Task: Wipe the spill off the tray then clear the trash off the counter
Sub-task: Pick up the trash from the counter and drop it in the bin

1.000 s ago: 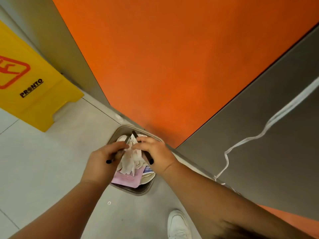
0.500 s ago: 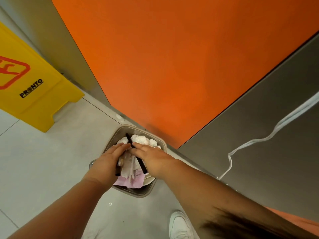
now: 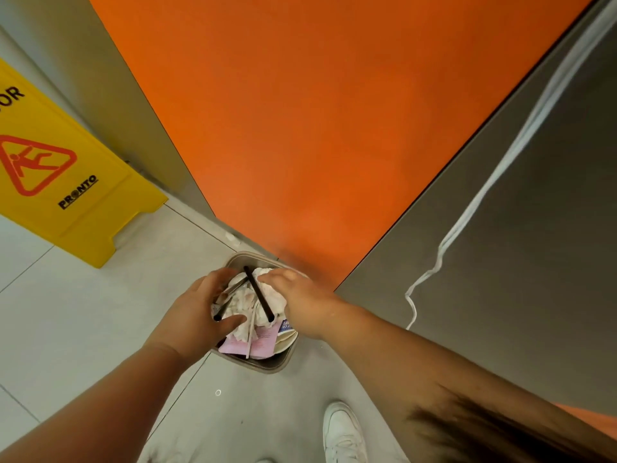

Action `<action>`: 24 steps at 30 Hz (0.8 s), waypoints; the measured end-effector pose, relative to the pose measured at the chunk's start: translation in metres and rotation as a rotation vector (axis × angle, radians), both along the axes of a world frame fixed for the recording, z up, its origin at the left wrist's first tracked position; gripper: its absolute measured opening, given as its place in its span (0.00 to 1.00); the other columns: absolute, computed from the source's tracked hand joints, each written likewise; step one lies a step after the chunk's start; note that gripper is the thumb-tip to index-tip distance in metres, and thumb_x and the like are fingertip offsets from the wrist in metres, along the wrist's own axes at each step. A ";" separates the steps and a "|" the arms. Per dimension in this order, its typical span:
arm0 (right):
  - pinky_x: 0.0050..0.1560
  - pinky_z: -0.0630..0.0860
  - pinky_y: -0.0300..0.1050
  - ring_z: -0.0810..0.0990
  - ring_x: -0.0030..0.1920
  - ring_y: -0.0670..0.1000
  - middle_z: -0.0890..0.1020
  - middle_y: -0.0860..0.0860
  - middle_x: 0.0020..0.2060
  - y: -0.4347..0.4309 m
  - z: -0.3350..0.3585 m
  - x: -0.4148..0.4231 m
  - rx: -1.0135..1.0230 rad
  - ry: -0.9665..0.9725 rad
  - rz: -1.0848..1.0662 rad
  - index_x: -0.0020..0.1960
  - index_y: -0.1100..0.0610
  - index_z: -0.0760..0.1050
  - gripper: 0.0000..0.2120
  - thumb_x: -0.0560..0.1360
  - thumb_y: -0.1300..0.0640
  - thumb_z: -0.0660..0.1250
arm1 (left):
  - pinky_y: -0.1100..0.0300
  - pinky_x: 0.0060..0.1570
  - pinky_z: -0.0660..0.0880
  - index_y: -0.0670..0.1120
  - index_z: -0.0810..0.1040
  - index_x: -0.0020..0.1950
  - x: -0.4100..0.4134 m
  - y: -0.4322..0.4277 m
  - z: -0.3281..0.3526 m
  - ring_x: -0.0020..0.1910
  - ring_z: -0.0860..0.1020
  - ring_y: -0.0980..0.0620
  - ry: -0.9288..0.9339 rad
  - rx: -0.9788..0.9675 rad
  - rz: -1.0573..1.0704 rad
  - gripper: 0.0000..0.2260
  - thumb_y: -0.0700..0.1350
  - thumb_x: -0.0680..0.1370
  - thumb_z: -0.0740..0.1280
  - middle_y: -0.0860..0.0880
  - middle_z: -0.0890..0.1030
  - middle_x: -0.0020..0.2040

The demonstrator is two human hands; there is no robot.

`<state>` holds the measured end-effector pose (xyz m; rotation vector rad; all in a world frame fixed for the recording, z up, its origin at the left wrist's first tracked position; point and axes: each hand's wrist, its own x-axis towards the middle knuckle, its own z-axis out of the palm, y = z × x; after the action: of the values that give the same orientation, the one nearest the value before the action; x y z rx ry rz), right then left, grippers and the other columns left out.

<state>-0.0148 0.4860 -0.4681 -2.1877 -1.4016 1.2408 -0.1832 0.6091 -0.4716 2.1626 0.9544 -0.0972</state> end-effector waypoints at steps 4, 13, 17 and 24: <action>0.64 0.69 0.44 0.64 0.70 0.51 0.60 0.44 0.73 0.000 0.033 0.003 0.058 -0.008 -0.058 0.73 0.45 0.60 0.36 0.72 0.74 0.53 | 0.54 0.57 0.75 0.56 0.67 0.67 0.001 -0.001 0.029 0.58 0.76 0.53 0.043 -0.001 -0.007 0.29 0.51 0.69 0.75 0.54 0.74 0.62; 0.64 0.70 0.48 0.70 0.64 0.50 0.69 0.44 0.66 -0.034 0.147 0.005 0.166 -0.013 -0.097 0.68 0.46 0.69 0.25 0.76 0.66 0.56 | 0.56 0.55 0.74 0.52 0.73 0.65 0.009 -0.014 0.136 0.56 0.77 0.53 0.013 0.167 -0.083 0.17 0.45 0.76 0.67 0.52 0.76 0.61; 0.60 0.73 0.49 0.75 0.59 0.49 0.74 0.45 0.58 -0.063 0.233 0.009 0.242 -0.076 -0.127 0.61 0.45 0.74 0.20 0.75 0.62 0.57 | 0.59 0.50 0.75 0.57 0.74 0.59 0.026 -0.025 0.218 0.48 0.78 0.61 -0.074 0.206 -0.163 0.13 0.44 0.76 0.67 0.57 0.78 0.55; 0.59 0.69 0.36 0.75 0.56 0.44 0.78 0.46 0.55 -0.129 0.413 0.018 0.395 -0.269 -0.080 0.59 0.52 0.78 0.12 0.79 0.55 0.61 | 0.71 0.45 0.73 0.69 0.71 0.48 0.048 -0.059 0.371 0.49 0.75 0.69 -0.232 0.194 -0.388 0.16 0.45 0.77 0.66 0.66 0.79 0.46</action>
<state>0.0035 0.3566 -0.0552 -2.1544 -1.4866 0.5916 -0.1349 0.5497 -0.1009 2.4514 0.4204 0.0615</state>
